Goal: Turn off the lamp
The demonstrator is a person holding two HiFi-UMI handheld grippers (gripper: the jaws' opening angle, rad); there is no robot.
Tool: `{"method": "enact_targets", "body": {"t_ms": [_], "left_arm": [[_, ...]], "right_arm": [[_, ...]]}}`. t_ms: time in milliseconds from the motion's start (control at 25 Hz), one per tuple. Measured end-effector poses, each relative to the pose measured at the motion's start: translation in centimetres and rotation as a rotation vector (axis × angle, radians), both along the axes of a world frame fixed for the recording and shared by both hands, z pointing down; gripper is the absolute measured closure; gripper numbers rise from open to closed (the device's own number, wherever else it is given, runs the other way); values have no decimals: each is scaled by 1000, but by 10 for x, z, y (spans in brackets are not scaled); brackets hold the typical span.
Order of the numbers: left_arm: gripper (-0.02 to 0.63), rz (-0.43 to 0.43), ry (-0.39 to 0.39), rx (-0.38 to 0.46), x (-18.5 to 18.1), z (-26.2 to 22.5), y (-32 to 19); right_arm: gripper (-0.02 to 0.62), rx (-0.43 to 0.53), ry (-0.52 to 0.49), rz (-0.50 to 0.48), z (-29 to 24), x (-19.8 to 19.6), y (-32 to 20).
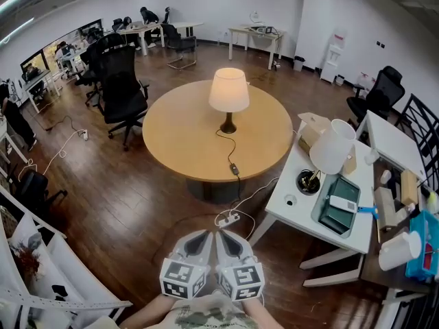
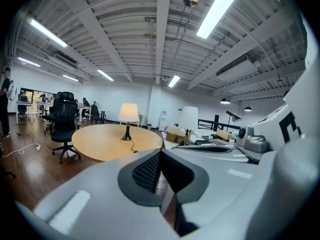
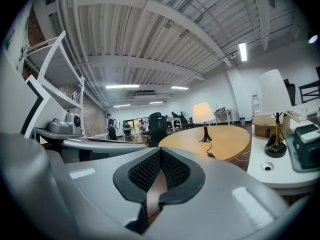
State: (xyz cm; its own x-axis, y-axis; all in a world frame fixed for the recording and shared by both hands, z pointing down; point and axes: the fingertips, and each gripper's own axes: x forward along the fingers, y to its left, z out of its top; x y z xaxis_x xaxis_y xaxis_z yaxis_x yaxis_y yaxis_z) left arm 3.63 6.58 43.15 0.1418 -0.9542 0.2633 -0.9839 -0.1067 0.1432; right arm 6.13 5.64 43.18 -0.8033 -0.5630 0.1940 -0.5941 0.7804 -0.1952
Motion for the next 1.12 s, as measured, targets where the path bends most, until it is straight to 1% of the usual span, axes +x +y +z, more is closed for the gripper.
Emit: {"method": "enact_targets", "body": {"t_ms": [120,320,640,800,1120], "left_arm": [[606,-6,-4,-2,-2,2,-12],[606,-10,11,-9,-7,10,-31],[606,32,47,-18,-19,27,-80],[606,54,65,-19,-33,33,-111],[606,97,87,-48,-75,44,-174]], "right_arm": [[595,-12,-11,6,5,0,-13],[595,-16,12,2,11,-3,-30],[595,-24,39,63,29,-9,-79],[595,-33,58,84,38,-24,-108],[595,-56,79,114,45,-68,-167]]}}
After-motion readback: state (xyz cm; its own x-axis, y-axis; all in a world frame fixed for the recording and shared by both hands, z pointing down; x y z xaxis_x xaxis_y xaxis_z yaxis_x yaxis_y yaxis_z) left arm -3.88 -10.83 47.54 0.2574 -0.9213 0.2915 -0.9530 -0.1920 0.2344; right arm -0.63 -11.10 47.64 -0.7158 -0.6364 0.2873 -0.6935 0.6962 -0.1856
